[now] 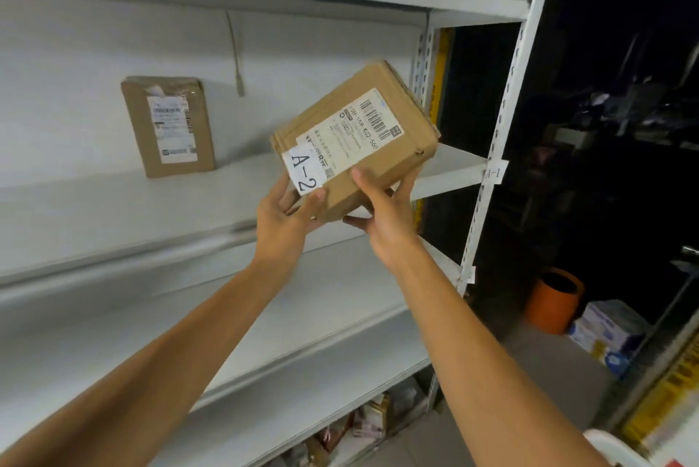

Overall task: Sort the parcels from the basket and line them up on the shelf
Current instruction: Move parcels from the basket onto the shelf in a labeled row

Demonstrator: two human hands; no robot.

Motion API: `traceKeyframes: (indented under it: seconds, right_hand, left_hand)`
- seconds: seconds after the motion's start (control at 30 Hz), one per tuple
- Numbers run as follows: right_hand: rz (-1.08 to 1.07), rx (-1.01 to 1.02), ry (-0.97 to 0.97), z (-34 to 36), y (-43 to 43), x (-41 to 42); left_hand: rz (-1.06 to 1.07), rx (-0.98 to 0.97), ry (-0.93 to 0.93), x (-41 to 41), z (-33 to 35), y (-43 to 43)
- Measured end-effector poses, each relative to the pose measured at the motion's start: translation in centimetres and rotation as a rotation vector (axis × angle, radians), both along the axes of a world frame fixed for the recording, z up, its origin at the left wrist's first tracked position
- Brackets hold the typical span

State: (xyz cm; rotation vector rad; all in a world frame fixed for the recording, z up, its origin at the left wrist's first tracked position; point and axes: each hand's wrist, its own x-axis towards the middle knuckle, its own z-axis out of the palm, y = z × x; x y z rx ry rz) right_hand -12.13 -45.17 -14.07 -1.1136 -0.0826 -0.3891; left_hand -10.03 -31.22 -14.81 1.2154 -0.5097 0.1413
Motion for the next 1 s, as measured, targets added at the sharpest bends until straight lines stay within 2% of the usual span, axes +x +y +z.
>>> traceKeyframes:
  seconds: [0.1,0.2,0.47,0.6,0.77,0.93,1.0]
  right_hand:
    - [-0.062,-0.059,-0.038,0.7,2.3,1.7]
    - [-0.153,-0.133,-0.077,0.8,4.0,3.1]
    - [-0.145,-0.160,-0.069,0.2,7.0,6.8]
    - [-0.131,-0.151,-0.051,-0.2,7.4,9.4]
    - [-0.212,-0.360,-0.048,-0.3,8.0,12.9]
    - [-0.182,-0.428,-0.090,-0.6,5.1,16.7]
    - [-0.149,-0.463,-0.113,-0.6,3.5,18.1]
  left_hand:
    - [0.013,-0.049,0.070,1.7,-0.4,2.3]
    - [0.067,0.032,0.098,3.8,-0.9,4.7]
    - [0.228,0.215,-0.020,8.9,1.7,10.4]
    - [0.339,0.191,-0.004,10.2,1.7,10.1]
    - [0.412,0.186,-0.009,12.1,1.0,8.7]
    - [0.483,0.355,-0.019,14.9,2.2,7.2]
    - [0.491,0.434,0.034,16.1,2.5,6.6]
